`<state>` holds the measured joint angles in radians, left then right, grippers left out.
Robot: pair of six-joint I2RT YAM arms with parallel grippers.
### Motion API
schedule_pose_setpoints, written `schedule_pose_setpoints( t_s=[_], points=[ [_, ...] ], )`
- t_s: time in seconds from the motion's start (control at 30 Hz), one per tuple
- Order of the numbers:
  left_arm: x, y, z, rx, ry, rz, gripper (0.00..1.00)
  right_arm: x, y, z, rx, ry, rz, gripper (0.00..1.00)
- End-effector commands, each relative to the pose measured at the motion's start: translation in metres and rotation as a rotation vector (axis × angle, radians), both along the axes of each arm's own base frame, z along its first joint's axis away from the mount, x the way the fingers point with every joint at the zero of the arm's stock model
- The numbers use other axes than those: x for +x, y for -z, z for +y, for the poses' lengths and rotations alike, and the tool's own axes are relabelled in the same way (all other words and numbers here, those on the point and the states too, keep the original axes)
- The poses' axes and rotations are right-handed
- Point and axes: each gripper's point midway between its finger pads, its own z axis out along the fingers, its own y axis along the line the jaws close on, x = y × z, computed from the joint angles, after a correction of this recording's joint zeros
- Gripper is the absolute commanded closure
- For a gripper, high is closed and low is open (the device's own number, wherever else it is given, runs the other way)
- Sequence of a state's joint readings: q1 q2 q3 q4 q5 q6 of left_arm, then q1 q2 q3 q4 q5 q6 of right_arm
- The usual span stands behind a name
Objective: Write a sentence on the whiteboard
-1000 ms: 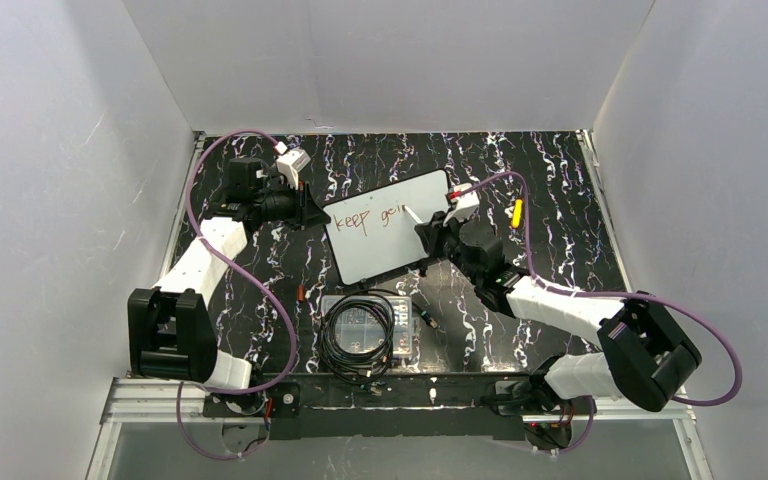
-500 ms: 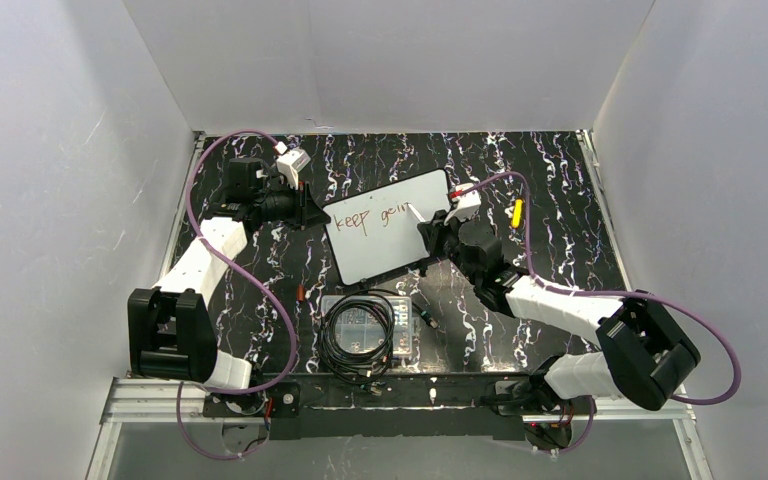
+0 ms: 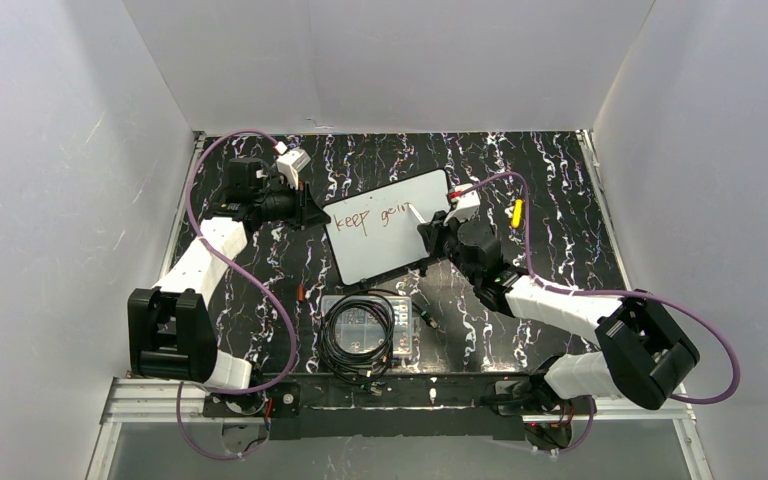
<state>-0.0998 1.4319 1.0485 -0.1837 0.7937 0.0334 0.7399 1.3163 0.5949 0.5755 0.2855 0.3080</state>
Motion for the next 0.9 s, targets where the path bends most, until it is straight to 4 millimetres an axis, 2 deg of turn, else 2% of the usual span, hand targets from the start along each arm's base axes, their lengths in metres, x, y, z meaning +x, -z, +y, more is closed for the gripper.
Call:
schedule_pose_setpoints(
  t_s=[0.0, 0.27, 0.33, 0.53, 0.87],
  points=[
    [0.005, -0.026, 0.003, 0.003, -0.003, -0.087, 1.00, 0.003, 0.000, -0.004, -0.013, 0.020, 0.005, 0.99],
    [0.005, -0.025, 0.003, 0.007, -0.006, -0.086, 1.00, -0.004, 0.009, -0.006, -0.020, 0.006, 0.029, 0.99],
    [0.005, -0.025, 0.004, 0.008, -0.009, -0.086, 1.00, -0.004, 0.005, -0.006, -0.013, 0.004, 0.022, 0.99],
    [0.005, -0.024, 0.005, 0.011, -0.013, -0.083, 1.00, -0.007, -0.023, -0.011, 0.027, 0.010, -0.036, 0.99],
    [0.004, -0.024, 0.005, 0.015, -0.010, -0.087, 1.00, 0.002, -0.021, -0.011, 0.009, 0.024, -0.059, 0.99]
  ],
)
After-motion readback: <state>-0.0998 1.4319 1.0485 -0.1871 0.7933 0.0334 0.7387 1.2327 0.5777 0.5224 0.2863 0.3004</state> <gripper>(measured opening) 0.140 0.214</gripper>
